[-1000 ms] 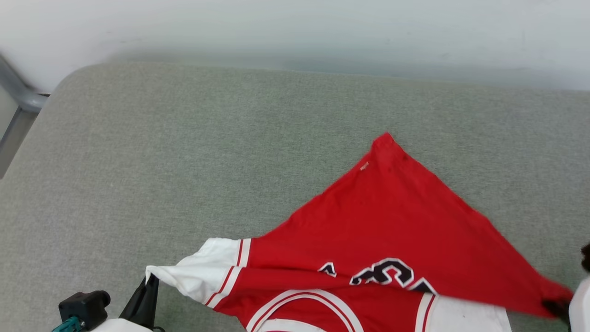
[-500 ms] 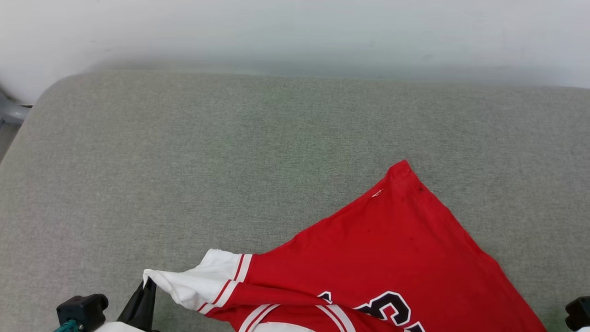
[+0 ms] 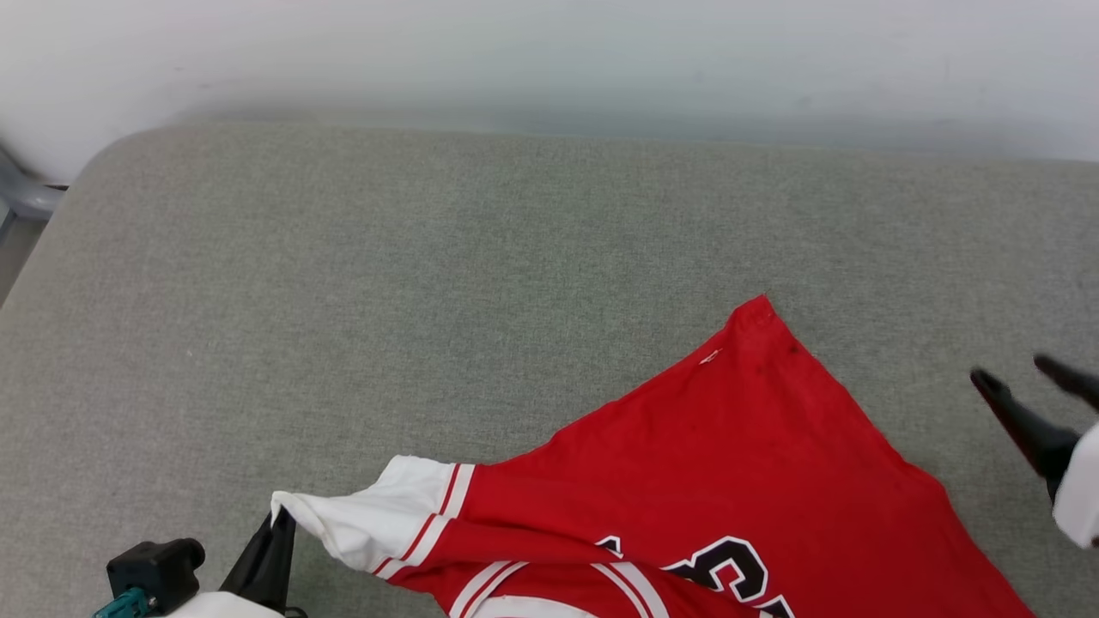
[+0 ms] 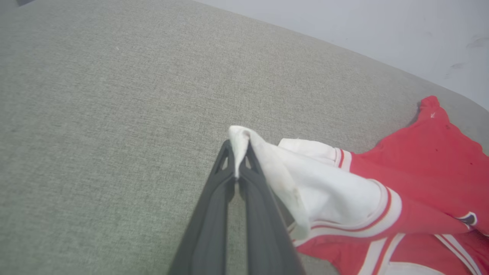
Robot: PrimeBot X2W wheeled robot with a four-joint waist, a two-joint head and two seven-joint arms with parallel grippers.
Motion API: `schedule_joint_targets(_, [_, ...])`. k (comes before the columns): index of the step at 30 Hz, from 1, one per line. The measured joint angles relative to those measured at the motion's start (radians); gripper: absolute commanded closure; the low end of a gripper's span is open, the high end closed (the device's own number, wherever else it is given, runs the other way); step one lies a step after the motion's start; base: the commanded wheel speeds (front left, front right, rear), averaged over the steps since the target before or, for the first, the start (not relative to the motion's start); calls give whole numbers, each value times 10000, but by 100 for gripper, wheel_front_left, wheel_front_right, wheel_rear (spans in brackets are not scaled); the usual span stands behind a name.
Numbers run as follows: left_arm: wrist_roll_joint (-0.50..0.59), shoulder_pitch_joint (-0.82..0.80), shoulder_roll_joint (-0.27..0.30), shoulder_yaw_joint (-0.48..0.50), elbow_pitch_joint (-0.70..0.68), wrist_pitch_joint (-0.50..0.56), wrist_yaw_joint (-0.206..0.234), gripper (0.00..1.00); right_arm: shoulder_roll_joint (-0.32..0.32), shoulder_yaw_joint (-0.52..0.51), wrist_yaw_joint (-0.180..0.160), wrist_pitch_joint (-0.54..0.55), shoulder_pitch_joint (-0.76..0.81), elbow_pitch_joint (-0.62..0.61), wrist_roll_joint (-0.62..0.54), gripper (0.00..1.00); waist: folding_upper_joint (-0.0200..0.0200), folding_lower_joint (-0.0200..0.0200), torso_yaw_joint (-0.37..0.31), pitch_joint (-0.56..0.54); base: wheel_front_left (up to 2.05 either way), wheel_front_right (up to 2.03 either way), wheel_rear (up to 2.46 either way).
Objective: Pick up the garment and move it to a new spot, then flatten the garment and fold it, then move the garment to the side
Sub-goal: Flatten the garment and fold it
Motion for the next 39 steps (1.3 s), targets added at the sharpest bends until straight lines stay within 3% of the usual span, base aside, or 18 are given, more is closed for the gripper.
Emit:
schedule_joint_targets(7, [81, -421, -107, -125, -125, -2, -46, 100, -282, 1321, 0, 1220, -2778, -174, -424, 0, 0, 1, 299, 519, 0, 0, 0])
schedule_joint_targets(19, [297, -1367, -525, -389, -21, -138, -362, 100, -523, 4694, 0, 4665, -6336, 2382, -543, 0, 0, 2, 1032, 1596, 0, 0, 0])
schedule_joint_targets(30, [500, -2110, -917, -548, 276, -270, -715, 100, -476, 6282, 0, 4431, -7403, 4506, -514, 0, -1, 2, 1658, 2569, 0, 0, 0])
schedule_joint_targets(38, [575, -2318, -1091, -562, 539, -320, -890, 100, -633, 7319, -2, 3985, -7810, 5398, -311, 0, 0, -1, 1840, 2862, 0, 0, 0])
schedule_joint_targets(39, [593, -2326, -1099, -560, 566, -330, -892, 100, -656, 7427, -2, 3858, -7845, 5453, -238, 62, 0, -2, 1839, 2854, 0, 0, 0])
